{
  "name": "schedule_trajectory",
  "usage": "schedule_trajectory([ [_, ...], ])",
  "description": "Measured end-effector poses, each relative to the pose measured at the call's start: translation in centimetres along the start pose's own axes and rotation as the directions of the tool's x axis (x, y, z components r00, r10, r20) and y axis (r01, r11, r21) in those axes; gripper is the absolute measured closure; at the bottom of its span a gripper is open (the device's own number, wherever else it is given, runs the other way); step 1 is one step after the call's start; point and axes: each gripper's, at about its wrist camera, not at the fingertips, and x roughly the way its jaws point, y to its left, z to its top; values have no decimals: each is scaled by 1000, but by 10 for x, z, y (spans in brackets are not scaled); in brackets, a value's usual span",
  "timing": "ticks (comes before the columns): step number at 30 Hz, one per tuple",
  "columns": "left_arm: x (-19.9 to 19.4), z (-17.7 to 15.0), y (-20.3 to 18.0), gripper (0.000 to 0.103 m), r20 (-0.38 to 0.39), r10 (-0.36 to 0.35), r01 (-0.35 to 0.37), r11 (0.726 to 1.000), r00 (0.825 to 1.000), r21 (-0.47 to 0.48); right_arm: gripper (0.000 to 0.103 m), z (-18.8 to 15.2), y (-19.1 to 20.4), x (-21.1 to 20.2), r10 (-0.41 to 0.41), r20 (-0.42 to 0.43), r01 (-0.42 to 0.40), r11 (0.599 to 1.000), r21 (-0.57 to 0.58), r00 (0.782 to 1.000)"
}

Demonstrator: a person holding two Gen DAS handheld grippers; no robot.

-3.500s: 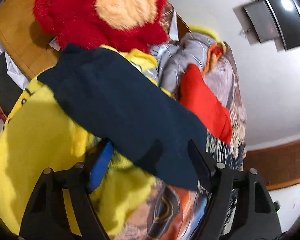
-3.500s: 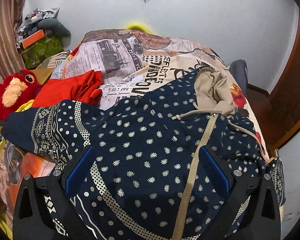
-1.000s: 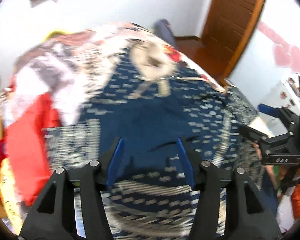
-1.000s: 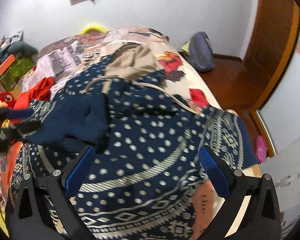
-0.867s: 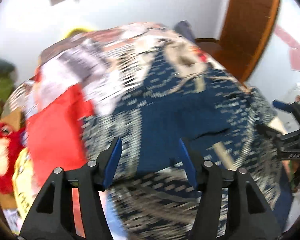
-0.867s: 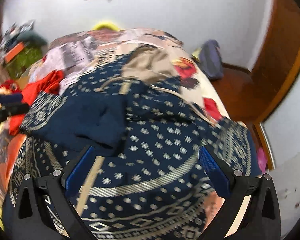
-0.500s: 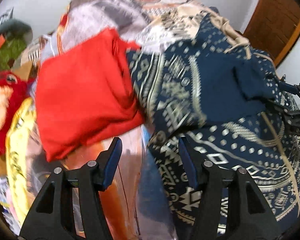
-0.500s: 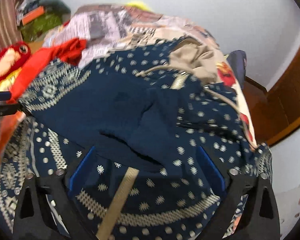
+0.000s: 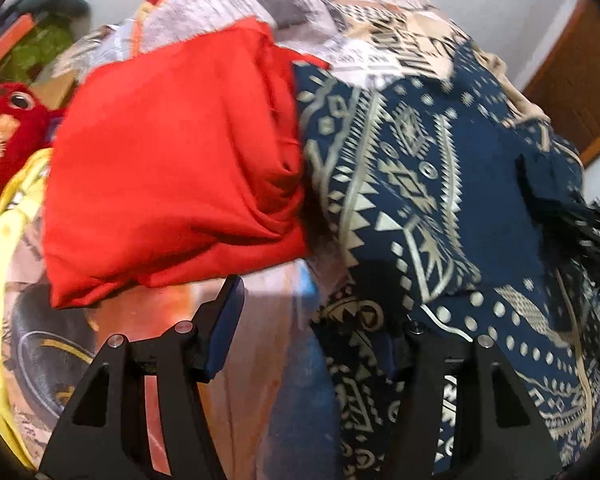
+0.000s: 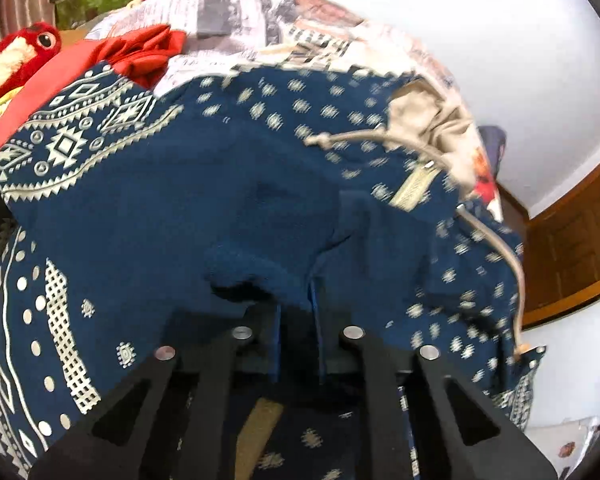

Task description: Fold large clothes

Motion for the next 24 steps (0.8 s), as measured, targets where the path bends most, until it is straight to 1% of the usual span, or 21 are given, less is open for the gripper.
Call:
schedule_trajectory([
  [2, -1, 0, 3, 45, 9, 1, -1, 1000, 1000, -9, 92, 1, -10, -14, 2, 46, -5, 999, 54, 999],
  [5, -3, -1, 1, 45, 11, 20, -20, 1000, 1000, -15, 93, 0, -40, -45, -25, 122, 7, 989, 145, 992],
  [8, -6, 0, -5, 45, 31, 51, -51, 999, 998, 3, 94, 1, -67, -67, -56, 166, 17, 973, 232, 985],
  [10, -6, -1, -8, 45, 42, 73, -74, 997, 996, 16, 94, -7, -91, -82, -65, 192, -1, 947, 322, 979],
  [12, -3, -2, -9, 45, 41, 91, -92, 996, 995, 18, 94, -19, -106, -85, -58, 194, -22, 922, 387, 979],
  [14, -2, -4, -9, 45, 40, 95, -95, 995, 995, 12, 94, -31, -117, -83, -70, 177, -14, 902, 431, 982],
  [15, -2, -4, -9, 45, 40, 96, -97, 995, 995, 10, 94, -38, -123, -80, -58, 165, -23, 890, 455, 985],
  [16, -1, -4, -8, 45, 40, 99, -99, 995, 994, 10, 94, -44, -127, -74, -27, 144, -45, 880, 473, 989],
  [17, 1, -4, -8, 42, 38, 104, -105, 994, 994, 8, 94, -50, -130, -64, 13, 108, -64, 872, 486, 994],
  [19, 5, -4, -6, 38, 32, 110, -110, 994, 993, -1, 94, -65, -133, -47, 30, 50, -51, 858, 510, 998],
  [21, 6, -4, -3, 35, 32, 107, -107, 994, 994, -17, 94, -78, -134, -33, 41, -9, -30, 858, 514, 999],
  [24, 7, -5, -1, 32, 32, 108, -107, 994, 994, -29, 92, -93, -136, -21, 41, -63, -2, 847, 531, 997],
])
